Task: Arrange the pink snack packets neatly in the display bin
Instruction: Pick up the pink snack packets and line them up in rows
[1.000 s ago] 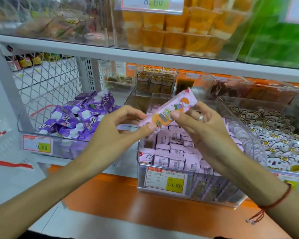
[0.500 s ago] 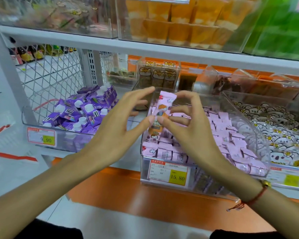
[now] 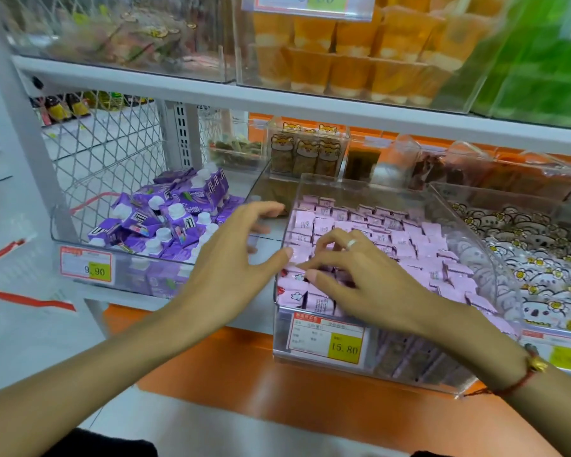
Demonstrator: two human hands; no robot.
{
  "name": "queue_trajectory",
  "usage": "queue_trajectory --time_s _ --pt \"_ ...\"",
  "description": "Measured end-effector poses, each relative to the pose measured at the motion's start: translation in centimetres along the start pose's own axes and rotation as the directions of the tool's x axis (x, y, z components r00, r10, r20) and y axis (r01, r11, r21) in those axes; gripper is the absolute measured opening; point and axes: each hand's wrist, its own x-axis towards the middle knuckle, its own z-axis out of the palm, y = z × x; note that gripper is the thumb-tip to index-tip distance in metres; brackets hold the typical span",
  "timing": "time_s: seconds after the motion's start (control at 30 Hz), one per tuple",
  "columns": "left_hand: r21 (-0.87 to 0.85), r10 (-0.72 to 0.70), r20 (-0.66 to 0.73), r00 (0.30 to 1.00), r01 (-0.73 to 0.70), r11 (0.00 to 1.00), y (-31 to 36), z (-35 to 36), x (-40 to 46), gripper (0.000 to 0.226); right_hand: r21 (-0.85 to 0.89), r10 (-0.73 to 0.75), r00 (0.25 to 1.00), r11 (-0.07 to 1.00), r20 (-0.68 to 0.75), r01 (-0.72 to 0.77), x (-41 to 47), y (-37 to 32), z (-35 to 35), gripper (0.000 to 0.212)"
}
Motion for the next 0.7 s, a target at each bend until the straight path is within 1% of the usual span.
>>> queue_trajectory --time_s 0.03,0.07,0.1,0.17,0.2,0.27,0.3,0.37,0.43,0.5,0.6,0.7 --pt "-0.107 -0.128 0.032 0.991 0.131 0.986 0.0 0.2 -0.2 0.047 0.033 0.006 1.0 0.999 0.025 -0.006 0.1 0.2 -0.2 0.029" --pt "-0.174 -0.202 0.087 0.975 0.215 0.961 0.0 0.4 -0.3 0.045 0.096 0.02 0.999 0.995 0.037 -0.023 0.3 0.5 -0.3 0.027" --pt "-0.2 -0.221 0.141 0.965 0.246 0.948 -0.1 0.6 -0.4 0.04 0.183 0.054 0.998 0.981 0.031 -0.058 0.6 0.6 -0.5 0.025" --pt "-0.212 -0.204 0.204 0.957 0.247 0.946 0.2 0.6 -0.6 0.028 0.339 0.159 0.987 0.929 -0.007 -0.147 1.4 0.9 -0.9 0.017" --pt "-0.216 -0.194 0.216 0.957 0.241 0.946 0.4 0.4 -0.6 0.027 0.332 0.187 0.982 0.927 -0.01 -0.173 2.0 0.9 -0.9 0.016" --pt "-0.22 -0.195 0.225 0.955 0.245 0.944 0.7 -0.1 -0.2 0.027 0.157 0.183 0.983 0.97 0.032 -0.186 3.1 0.9 -0.7 0.024" --pt "-0.214 -0.206 0.216 0.954 0.252 0.944 0.8 -0.3 0.0 0.027 0.101 0.177 0.983 0.978 0.055 -0.182 3.6 0.7 -0.4 0.029" --pt "-0.17 -0.235 0.156 0.959 0.26 0.95 0.7 -0.7 0.2 0.031 0.114 0.182 0.982 0.976 0.045 -0.186 4.3 0.4 -0.1 0.029" --pt "-0.133 -0.246 0.097 0.964 0.257 0.957 0.6 -0.9 0.3 0.037 0.142 0.188 0.982 0.972 -0.003 -0.186 4.6 0.0 0.2 0.023" --pt "-0.14 -0.232 0.09 0.969 0.243 0.96 0.5 -0.7 0.0 0.041 0.138 0.169 0.985 0.977 -0.041 -0.162 4.7 -0.1 0.2 0.014" --pt "-0.169 -0.21 0.103 0.972 0.225 0.96 0.4 -0.4 -0.5 0.039 0.208 0.126 0.989 0.972 -0.073 -0.109 4.6 -0.2 0.1 0.008" --pt "-0.194 -0.19 0.117 0.975 0.21 0.958 0.3 -0.2 -0.6 0.038 0.387 0.156 0.977 0.918 -0.148 -0.088 4.3 -0.3 0.0 0.011"
